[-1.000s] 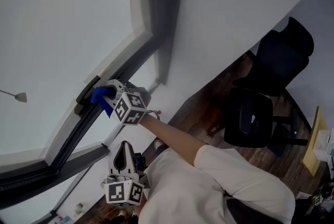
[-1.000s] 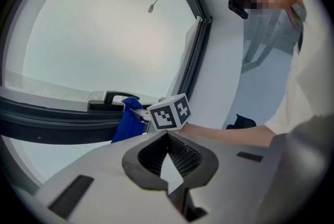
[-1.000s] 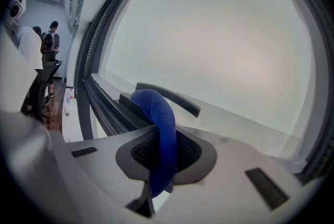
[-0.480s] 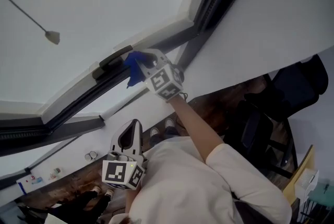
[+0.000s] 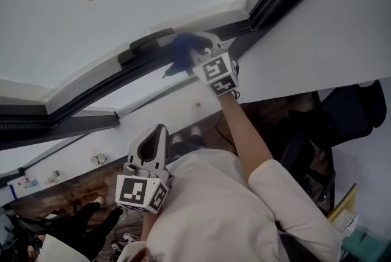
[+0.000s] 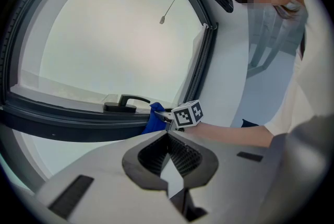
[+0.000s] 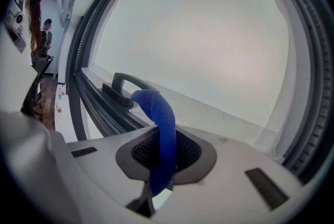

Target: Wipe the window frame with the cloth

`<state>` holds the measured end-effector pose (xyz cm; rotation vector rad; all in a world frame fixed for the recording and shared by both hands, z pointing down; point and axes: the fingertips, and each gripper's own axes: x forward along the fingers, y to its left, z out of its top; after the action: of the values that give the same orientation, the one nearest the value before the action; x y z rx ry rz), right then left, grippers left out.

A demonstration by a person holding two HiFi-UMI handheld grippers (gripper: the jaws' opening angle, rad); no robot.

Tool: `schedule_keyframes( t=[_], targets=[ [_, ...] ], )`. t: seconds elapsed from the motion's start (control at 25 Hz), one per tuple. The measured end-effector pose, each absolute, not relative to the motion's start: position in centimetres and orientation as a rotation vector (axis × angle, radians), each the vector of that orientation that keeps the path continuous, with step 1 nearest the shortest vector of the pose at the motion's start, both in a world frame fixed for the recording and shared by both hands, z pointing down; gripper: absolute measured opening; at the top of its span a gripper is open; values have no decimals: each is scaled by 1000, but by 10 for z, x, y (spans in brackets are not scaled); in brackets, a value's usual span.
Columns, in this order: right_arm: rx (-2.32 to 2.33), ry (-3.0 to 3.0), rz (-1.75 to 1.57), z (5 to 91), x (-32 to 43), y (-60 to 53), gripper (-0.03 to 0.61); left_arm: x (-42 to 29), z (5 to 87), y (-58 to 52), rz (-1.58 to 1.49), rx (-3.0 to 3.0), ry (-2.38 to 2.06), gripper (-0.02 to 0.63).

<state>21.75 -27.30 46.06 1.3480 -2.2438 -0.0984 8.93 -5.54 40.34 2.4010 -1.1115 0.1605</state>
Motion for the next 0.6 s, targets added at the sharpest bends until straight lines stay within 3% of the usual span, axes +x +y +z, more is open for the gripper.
schedule_keyframes(
  t=[0.6],
  targets=[
    [1446,-2175,-94,457,287,-286,44,106,408,-57,158,2404,-1071,9]
  ],
)
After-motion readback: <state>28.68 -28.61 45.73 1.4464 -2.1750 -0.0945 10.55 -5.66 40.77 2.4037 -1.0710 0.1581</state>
